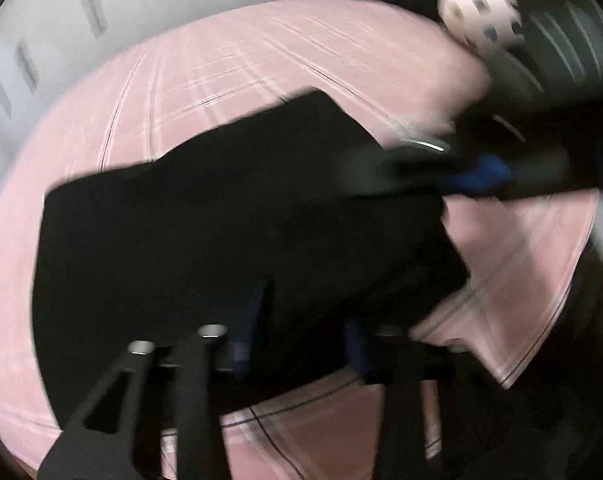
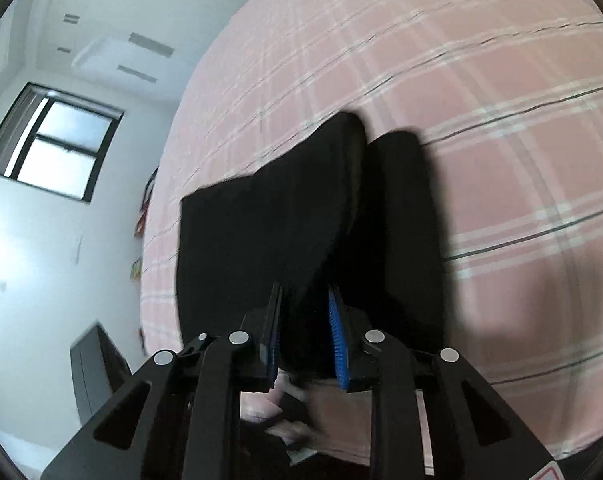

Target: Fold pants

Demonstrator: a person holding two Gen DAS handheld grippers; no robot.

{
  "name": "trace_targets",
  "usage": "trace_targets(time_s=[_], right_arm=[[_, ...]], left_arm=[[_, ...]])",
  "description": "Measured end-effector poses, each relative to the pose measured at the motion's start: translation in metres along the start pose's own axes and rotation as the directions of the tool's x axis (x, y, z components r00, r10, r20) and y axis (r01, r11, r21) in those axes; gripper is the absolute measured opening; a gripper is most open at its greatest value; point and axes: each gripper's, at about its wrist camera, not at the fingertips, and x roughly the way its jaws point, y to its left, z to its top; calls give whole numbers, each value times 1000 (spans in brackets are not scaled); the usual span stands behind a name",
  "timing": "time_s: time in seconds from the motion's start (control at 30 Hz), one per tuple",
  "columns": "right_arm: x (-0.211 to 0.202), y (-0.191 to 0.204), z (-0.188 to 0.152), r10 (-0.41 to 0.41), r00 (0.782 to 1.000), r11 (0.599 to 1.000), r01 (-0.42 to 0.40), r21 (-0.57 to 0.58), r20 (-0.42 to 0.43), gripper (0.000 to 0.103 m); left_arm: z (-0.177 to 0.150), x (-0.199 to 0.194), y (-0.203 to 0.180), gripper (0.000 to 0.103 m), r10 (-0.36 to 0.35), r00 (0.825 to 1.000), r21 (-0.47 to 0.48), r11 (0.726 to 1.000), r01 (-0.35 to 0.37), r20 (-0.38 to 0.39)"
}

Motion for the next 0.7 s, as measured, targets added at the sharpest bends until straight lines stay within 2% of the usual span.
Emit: trace_targets(time_s=[0.03,0.07,0.1,0.17,0.2,0.27,0.3,0.33,0.37,0.4,0.43,0.5,0.57,0.6,0.7], right_arm=[[-13,-4,-3,-6,999,1000,5,5,44,26],[-21,-5,-4,-24,997,1000,24,0,76,29],[-34,-2,-10,-89,987,995,95,-39,130,33],[-45,6,-22,-199,963,964,226,-143,183,33],[-45,15,-29,-246,948,935,287,-210,202,33],[-31,45,-51,-328,918,831,393,-394,222,37],[-21,56,-59,-346,911,791,411,-453,223,52],[-7,72,-70,-367,902,734,431,-525,229,62],[12,90,-81,-377,896,671,438,-598,233,63],[30,107,-90,-381,895,622,434,-651,232,62],[52,124,-99,-377,899,579,415,-701,221,62],[85,151,-108,-360,913,539,372,-756,193,62],[124,177,-116,-360,919,491,333,-805,160,62],[136,183,-118,-367,918,478,325,-816,151,62],[184,197,-120,-430,893,425,333,-842,136,62]], left_arm=[[3,-5,13,15,-43,999,-57,997,43,3],[7,-16,37,14,-104,994,-164,981,108,32],[8,-31,60,13,-128,989,-248,958,142,74],[8,-63,100,13,-90,985,-349,927,136,144],[5,-83,124,13,-53,982,-397,910,121,179],[-7,-119,167,13,27,976,-484,871,83,218],[-15,-137,190,13,81,971,-523,851,51,226],[-22,-150,205,13,127,966,-548,836,18,226],[-34,-167,226,13,201,956,-576,816,-43,214],[-42,-177,237,14,253,947,-593,801,-89,200],[-53,-187,255,14,308,935,-618,774,-140,173],[-70,-190,277,14,336,933,-656,735,-173,130],[-86,-186,292,14,340,935,-682,709,-182,105],[-91,-185,296,14,342,934,-683,707,-184,102],[-92,-173,304,14,347,934,-690,697,-196,85]])
